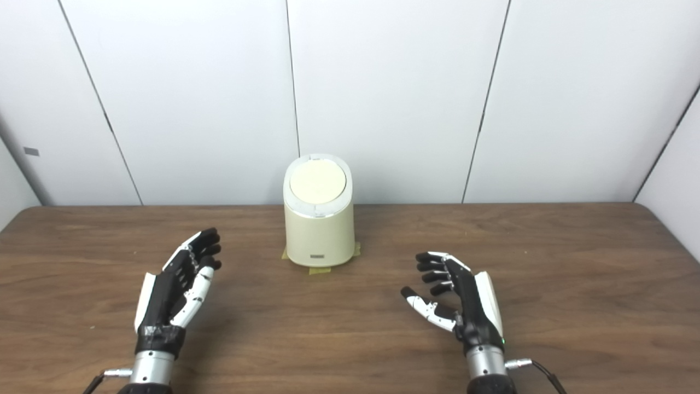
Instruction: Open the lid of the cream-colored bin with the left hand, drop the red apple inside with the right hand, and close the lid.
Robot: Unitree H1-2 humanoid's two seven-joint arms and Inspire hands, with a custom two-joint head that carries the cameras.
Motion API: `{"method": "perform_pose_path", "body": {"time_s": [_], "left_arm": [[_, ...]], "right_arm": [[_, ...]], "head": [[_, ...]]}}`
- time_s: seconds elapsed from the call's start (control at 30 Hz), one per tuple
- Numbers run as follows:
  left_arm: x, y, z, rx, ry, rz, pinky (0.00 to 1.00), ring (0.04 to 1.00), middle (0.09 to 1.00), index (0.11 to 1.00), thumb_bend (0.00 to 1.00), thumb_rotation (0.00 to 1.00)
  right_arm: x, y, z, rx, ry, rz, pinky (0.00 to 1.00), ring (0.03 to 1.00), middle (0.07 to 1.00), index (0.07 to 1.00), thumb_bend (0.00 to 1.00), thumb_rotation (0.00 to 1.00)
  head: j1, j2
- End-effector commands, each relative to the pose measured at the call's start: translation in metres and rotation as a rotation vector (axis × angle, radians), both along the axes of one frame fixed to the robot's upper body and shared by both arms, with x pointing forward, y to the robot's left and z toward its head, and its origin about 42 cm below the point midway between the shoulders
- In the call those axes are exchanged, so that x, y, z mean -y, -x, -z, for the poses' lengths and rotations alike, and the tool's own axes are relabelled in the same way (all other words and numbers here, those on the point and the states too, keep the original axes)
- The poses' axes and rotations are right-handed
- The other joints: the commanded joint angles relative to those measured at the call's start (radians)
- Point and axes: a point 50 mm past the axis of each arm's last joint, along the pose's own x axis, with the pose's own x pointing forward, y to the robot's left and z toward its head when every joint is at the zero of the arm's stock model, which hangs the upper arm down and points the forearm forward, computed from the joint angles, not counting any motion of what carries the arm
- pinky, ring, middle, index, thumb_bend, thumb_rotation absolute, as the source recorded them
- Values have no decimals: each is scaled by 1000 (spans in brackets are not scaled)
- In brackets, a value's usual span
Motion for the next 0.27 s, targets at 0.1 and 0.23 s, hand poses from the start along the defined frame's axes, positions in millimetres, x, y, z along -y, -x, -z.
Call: {"method": "perform_pose_path", "body": {"time_s": [0.1,0.23], "left_arm": [[2,1,-1,22,6,-4,770,833,842,825,204,469],[5,3,-2,1,42,-7,772,832,840,826,220,499]], "right_arm": [[1,-8,-22,81,-5,-12,431,563,631,674,291,98],[1,-8,-24,83,18,-15,459,587,645,668,284,105]], "head": [[0,2],[-6,5]]}}
